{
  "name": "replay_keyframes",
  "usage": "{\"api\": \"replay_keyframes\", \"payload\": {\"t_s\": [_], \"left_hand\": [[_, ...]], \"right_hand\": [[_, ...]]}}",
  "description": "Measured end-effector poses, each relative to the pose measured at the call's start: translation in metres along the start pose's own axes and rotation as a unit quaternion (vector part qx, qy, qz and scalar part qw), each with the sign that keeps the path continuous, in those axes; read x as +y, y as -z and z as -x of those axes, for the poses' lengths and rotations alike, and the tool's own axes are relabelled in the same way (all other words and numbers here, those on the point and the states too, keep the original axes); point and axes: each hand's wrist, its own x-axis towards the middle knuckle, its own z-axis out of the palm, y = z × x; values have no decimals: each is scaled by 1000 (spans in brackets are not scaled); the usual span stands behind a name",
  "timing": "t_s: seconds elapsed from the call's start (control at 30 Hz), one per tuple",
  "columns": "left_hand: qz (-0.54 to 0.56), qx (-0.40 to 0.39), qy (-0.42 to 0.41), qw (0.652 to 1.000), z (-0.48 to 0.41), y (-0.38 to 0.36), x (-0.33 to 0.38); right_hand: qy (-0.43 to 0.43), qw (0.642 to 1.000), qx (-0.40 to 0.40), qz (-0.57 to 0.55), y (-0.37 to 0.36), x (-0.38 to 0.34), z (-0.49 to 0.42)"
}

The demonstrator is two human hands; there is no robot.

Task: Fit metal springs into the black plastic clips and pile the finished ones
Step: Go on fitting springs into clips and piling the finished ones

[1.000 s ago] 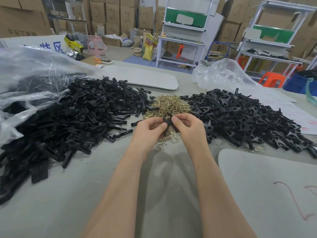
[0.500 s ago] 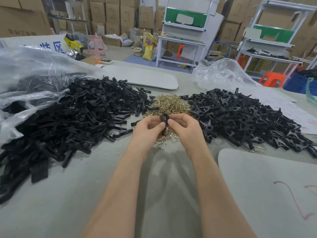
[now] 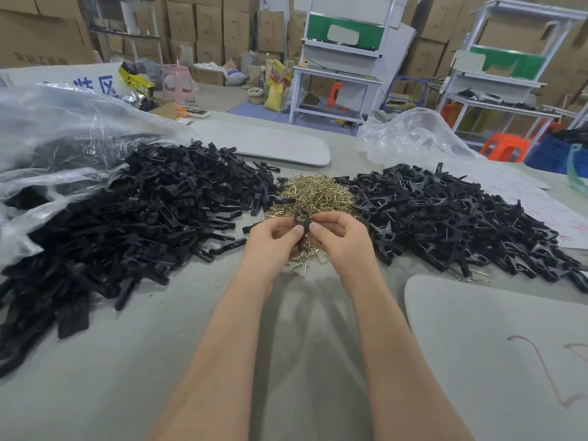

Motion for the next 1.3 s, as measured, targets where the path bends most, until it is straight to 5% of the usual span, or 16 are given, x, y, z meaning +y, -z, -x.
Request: {"api": "replay_keyframes", "payload": {"t_s": [0.2, 0.3, 0.47, 0.53, 0.6, 0.73, 0.8, 0.9, 1.0, 1.1, 1.3], "left_hand": [[-8, 43, 2, 999, 1, -1, 4], [87, 95, -53, 990, 4, 4, 16], [151, 296, -227, 916, 7, 21, 34], [147, 346, -250, 892, 7, 26, 36], [140, 360, -248, 889, 6, 28, 34], [149, 347, -208, 902, 1, 27, 28], [150, 335, -176, 913, -2, 26, 24], [144, 296, -129, 935, -6, 25, 17], [120, 227, -73, 964, -9, 18, 12], [65, 100, -24, 993, -6, 10, 5], [-19, 13, -38, 999, -5, 2, -4]], "right_hand": [[-16, 998, 28, -51, 0, -1, 0], [-10, 998, 34, 48, -13, 0, 0], [-17, 993, -94, 67, -69, -11, -9], [-13, 985, -168, 24, -87, -16, -12], [29, 977, -182, 107, -97, -14, -13], [103, 856, -195, 467, -100, -2, -13], [112, 840, -177, 501, -100, 2, -7], [110, 901, -114, 403, -86, 2, -7], [-2, 985, -50, 164, -55, -7, -12], [-74, 992, -46, -91, -24, -12, -7], [3, 1000, -16, 7, -4, -3, 1]]}}
